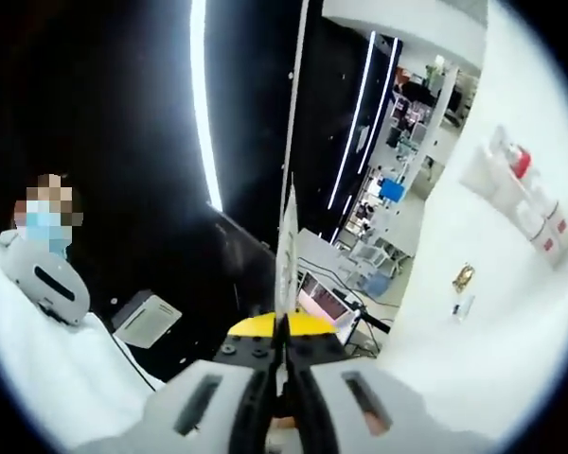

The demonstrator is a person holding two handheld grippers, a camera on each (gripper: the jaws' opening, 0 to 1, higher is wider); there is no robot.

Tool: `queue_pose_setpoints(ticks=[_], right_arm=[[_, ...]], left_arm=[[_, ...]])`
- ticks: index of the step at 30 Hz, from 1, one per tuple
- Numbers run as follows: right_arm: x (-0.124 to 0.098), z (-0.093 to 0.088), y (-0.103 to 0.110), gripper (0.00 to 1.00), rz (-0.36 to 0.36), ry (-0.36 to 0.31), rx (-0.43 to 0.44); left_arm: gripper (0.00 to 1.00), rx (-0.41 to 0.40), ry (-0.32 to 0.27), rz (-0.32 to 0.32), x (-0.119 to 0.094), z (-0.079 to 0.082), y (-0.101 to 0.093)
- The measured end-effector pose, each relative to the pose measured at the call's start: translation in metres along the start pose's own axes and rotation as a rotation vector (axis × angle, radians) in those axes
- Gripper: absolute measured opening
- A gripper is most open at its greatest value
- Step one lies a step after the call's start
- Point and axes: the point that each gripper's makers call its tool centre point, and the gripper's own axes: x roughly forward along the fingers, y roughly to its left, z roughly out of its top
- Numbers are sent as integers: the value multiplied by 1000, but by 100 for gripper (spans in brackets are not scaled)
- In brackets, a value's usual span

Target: Arrange the skincare products in the storage area until every visible bottle or jar stands upright without overlapping.

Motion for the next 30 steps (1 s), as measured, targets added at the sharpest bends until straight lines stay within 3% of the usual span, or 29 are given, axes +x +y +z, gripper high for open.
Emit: queue_pose_setpoints(ticks=[2, 6, 11, 15, 19, 22, 26, 30], right_arm=[[-2, 1, -2, 1, -11, -3, 1], [-4, 3, -4, 1, -24, -8, 15], [-6, 9, -10, 1, -44, -44, 36], [-6, 7, -19, 1, -77, -34, 40], [-8, 1, -32, 1, -132, -5, 40], [-10, -4, -50, 1, -203, 33, 15], [-9, -5, -54, 1, -219, 48, 0], [-10, -6, -60, 3, -238, 73, -85]], left_arm=[[0, 44, 0, 4, 2, -1, -1], [4, 45, 20, 13, 2, -6, 4], [19, -5, 58, 41, -1, -22, 14], [13, -3, 78, 57, -4, -32, 18], [3, -18, 47, 69, -8, -29, 21], [0, -47, 27, 69, -9, -29, 21], [0, -85, 10, 109, -11, -31, 32], [0, -102, 0, 127, -13, -33, 38]])
